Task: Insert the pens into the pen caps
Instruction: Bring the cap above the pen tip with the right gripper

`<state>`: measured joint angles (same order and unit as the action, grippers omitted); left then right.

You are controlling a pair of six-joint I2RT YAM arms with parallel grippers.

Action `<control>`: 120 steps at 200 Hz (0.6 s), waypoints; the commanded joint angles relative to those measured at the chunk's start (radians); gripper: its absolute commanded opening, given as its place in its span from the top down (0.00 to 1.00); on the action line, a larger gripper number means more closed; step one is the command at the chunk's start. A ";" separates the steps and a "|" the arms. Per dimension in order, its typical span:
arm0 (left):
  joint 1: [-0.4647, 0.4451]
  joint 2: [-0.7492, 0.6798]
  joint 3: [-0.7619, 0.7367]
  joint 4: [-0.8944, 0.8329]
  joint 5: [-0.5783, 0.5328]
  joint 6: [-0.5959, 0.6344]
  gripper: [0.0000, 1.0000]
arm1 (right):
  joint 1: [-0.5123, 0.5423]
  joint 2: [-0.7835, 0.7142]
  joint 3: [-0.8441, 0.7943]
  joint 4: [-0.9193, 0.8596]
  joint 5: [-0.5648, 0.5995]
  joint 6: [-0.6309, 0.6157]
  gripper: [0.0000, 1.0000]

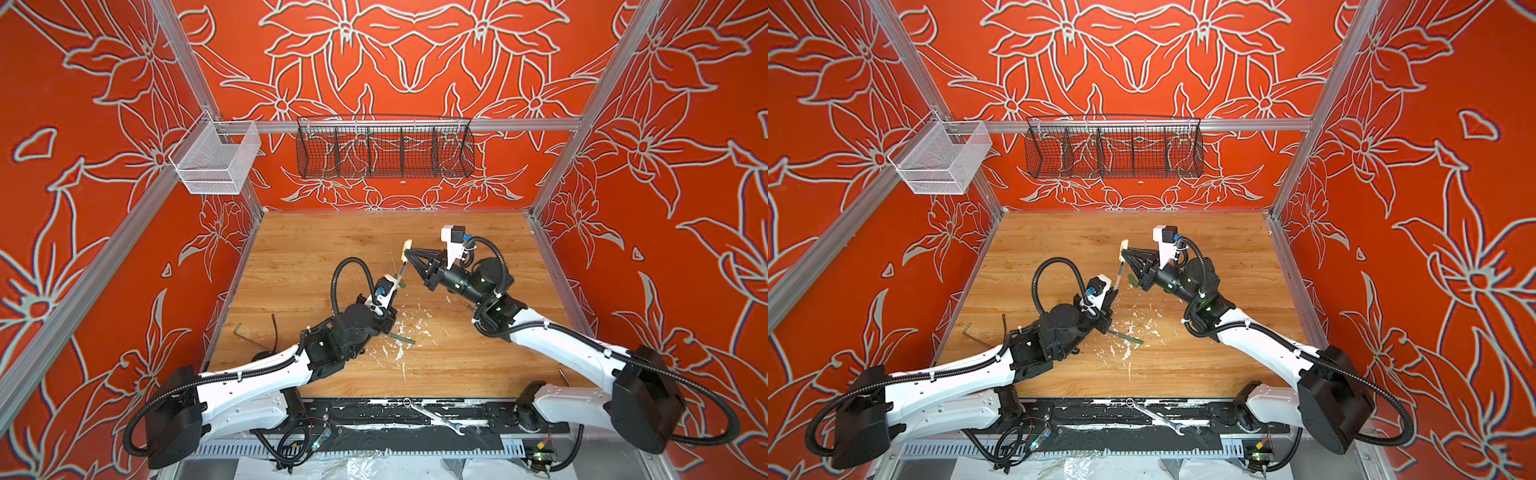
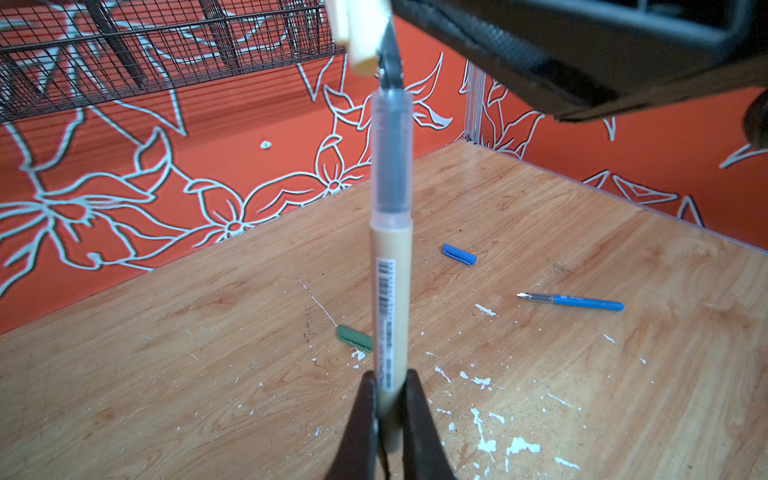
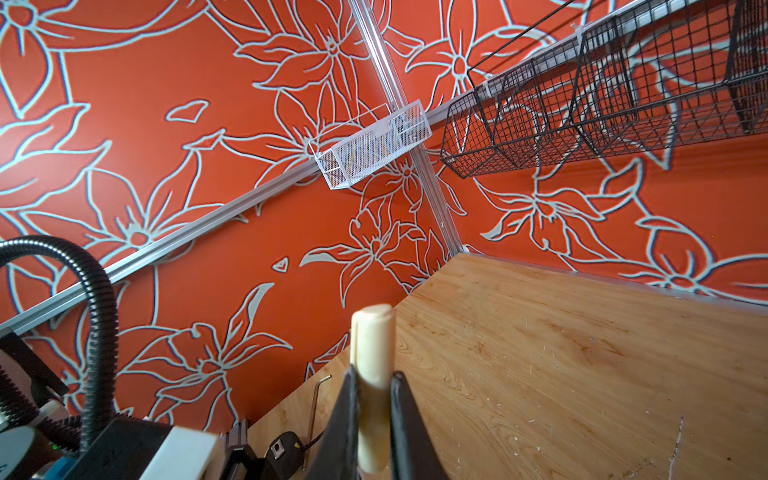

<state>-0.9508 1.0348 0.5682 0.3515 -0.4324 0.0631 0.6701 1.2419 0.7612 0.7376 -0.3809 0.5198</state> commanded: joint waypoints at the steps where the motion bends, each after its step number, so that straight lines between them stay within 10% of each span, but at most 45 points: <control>1: -0.004 -0.012 -0.005 0.013 -0.001 -0.002 1.00 | 0.009 -0.003 -0.021 0.024 -0.008 0.016 0.91; 120: 0.007 0.002 -0.004 0.001 0.020 -0.025 1.00 | 0.012 -0.067 0.032 0.002 0.025 -0.038 0.92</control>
<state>-0.9489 1.0363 0.5682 0.3492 -0.4156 0.0441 0.6765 1.2156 0.7475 0.7341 -0.3626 0.4995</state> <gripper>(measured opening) 0.099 0.143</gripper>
